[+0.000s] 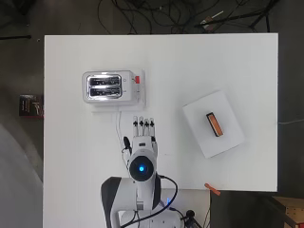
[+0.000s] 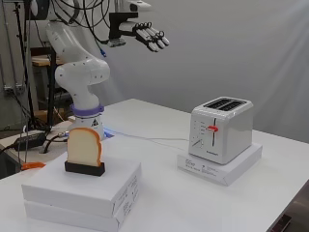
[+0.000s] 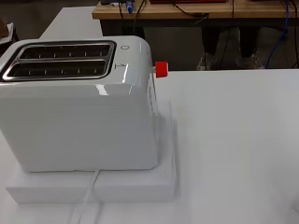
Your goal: Teleoperate dual arm-hand system to toast a bread
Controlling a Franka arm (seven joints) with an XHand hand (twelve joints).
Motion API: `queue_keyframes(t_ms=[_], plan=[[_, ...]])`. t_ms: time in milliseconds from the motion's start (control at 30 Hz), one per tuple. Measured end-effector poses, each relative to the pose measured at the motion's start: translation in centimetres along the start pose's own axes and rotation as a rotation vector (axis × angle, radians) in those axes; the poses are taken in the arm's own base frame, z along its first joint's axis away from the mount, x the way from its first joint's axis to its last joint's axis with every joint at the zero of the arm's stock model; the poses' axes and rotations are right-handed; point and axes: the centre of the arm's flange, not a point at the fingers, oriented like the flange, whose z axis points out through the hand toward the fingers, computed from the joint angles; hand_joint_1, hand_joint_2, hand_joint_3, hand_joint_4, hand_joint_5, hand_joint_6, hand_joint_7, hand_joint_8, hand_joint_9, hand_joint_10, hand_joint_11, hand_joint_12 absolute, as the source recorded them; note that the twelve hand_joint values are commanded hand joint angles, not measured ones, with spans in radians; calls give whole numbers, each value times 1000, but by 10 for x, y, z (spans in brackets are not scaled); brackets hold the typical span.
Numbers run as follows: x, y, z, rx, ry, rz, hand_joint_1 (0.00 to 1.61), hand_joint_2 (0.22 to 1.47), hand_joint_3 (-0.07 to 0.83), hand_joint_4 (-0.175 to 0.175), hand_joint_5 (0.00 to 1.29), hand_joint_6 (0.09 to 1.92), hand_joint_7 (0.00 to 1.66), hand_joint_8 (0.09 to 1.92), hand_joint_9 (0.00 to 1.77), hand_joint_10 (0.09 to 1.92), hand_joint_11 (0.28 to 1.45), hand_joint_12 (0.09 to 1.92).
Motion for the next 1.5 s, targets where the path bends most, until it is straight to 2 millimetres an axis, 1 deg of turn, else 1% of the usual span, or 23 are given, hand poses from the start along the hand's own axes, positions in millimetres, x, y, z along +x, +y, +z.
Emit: queue_keyframes(t_ms=[67,133,167,233,300,367,433,500,567,667,700,767,900,967,1067,1200,1267,1333,1400,1433,1500], plan=[[1,-10,13,26,4,17,320,1273,11,-99,288,87,414,87,557,87,512,87],[-1,-14,29,57,-14,52,290,1274,7,-100,280,87,384,87,526,87,493,87],[-2,-14,34,70,-24,72,258,1270,4,-97,286,87,365,87,504,87,480,87],[-8,-7,36,89,-43,135,206,1260,0,-81,308,87,340,87,473,87,463,87],[-18,4,31,91,-71,222,195,1254,-2,-56,343,87,333,87,457,87,456,87],[-36,17,23,85,-95,308,196,1256,-1,-37,402,87,456,87,594,87,501,87],[-55,28,22,90,-130,359,170,1214,-11,-31,436,87,541,87,689,87,531,87],[-73,38,17,96,-181,387,155,1152,-12,-24,440,87,546,87,683,87,510,87],[-91,51,5,122,-190,420,150,1125,-11,-12,439,87,537,87,661,87,478,87],[-117,67,-19,145,-171,471,146,1117,-4,37,533,87,571,87,653,87,457,87],[-126,70,-26,137,-167,486,147,1120,-1,48,553,87,588,87,662,87,454,87],[-143,76,-30,137,-168,513,148,1126,3,58,569,87,600,87,674,87,453,87],[-173,95,-29,162,-179,542,148,1129,3,60,559,87,588,87,680,87,450,87],[-190,110,-30,197,-176,543,163,1128,2,69,548,87,573,87,676,87,452,87],[-216,148,-24,278,-197,541,179,1124,-1,76,527,87,568,87,682,87,463,87],[-246,199,-9,386,-224,514,169,1121,-1,67,515,87,573,87,699,87,478,87],[-259,218,-5,418,-222,480,150,1124,0,61,514,87,578,87,720,87,493,87],[-263,226,-2,437,-221,442,127,1127,1,58,519,87,593,87,752,87,515,87],[-259,224,5,450,-225,423,107,1133,1,61,528,87,630,87,806,87,548,87],[-254,220,9,454,-228,416,98,1138,2,61,532,87,655,87,837,87,568,87],[-238,203,19,459,-231,398,69,1156,6,64,537,87,691,87,876,87,595,87]])
